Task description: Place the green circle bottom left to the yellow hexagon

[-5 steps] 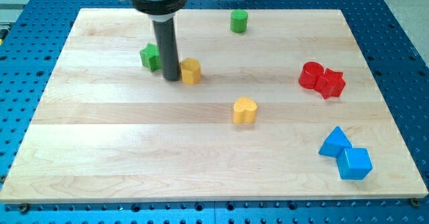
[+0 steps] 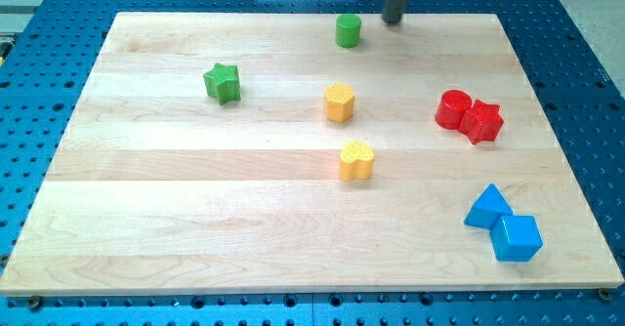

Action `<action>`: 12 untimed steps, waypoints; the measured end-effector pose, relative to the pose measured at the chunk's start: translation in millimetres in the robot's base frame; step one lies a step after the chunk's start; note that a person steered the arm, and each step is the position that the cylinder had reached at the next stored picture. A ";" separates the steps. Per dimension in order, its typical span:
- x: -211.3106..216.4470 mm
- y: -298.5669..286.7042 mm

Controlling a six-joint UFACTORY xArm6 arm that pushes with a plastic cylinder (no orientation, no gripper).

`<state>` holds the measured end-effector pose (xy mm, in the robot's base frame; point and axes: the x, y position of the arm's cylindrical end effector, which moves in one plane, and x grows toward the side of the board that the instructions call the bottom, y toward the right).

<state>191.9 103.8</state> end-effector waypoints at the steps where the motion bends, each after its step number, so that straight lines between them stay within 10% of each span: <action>1: 25.0 -60.4; 5: 10.0 -12.1; 12: 146.0 -114.6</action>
<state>337.9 -10.8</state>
